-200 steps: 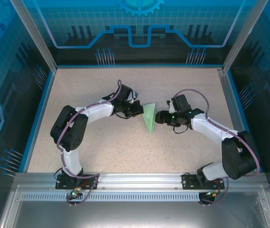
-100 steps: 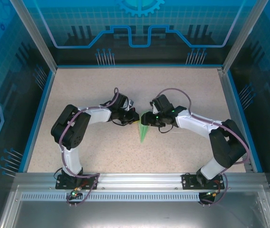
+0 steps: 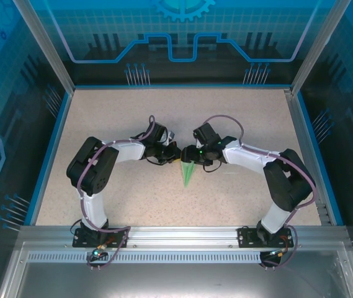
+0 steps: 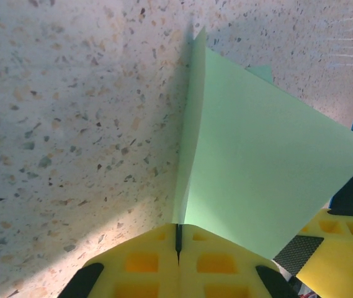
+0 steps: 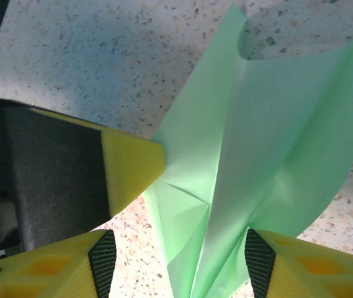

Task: Fold a paper plane with a square sheet of paper (pick it up from the middle)
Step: Turn over a paper plane at the center of the table, then move the paper plane to the center of the table.

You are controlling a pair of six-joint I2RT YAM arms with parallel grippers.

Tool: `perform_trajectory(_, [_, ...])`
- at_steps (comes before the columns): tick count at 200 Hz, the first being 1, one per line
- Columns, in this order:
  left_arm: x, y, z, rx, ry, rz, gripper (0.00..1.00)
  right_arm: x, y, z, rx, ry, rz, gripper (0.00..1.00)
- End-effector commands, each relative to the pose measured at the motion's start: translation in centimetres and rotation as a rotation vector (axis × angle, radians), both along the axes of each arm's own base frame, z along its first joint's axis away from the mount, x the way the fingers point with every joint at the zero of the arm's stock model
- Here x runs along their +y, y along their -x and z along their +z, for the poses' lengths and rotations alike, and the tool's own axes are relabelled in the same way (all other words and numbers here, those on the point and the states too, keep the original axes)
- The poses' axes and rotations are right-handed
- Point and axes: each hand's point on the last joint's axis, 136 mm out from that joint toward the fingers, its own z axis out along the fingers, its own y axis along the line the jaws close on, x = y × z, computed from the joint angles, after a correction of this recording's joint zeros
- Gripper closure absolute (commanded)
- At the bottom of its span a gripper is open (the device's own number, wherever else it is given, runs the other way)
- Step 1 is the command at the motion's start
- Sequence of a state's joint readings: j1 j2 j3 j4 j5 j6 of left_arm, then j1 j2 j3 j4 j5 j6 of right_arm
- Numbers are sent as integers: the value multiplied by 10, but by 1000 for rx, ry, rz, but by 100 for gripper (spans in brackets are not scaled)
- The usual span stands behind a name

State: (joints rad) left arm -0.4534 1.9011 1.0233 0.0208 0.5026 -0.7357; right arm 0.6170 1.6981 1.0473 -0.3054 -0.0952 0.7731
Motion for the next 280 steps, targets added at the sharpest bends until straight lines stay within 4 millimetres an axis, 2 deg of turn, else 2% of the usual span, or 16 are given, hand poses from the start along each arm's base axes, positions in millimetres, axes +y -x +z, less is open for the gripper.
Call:
perform_trajectory(1, [4,0,-3,11,7,25,100,0,3,-8,35,39,-26,38])
perform_trajectory(52, [9,1,-10,24,-5,47,100,-10,9,-19,81,75,-67,35])
perform_trajectory(115, [11,2,-16,31,-14,59,100,15,24,-19,119,-2,-1,35])
perform_trajectory(178, [11,3,-17,34,-8,58,100,11,36,-30,172,48,-46,33])
perform_trajectory(198, [11,3,-17,34,-7,55,100,15,37,-29,174,52,-48,34])
perform_trajectory(280, [10,5,-18,39,1,52,100,11,37,-38,191,154,-129,44])
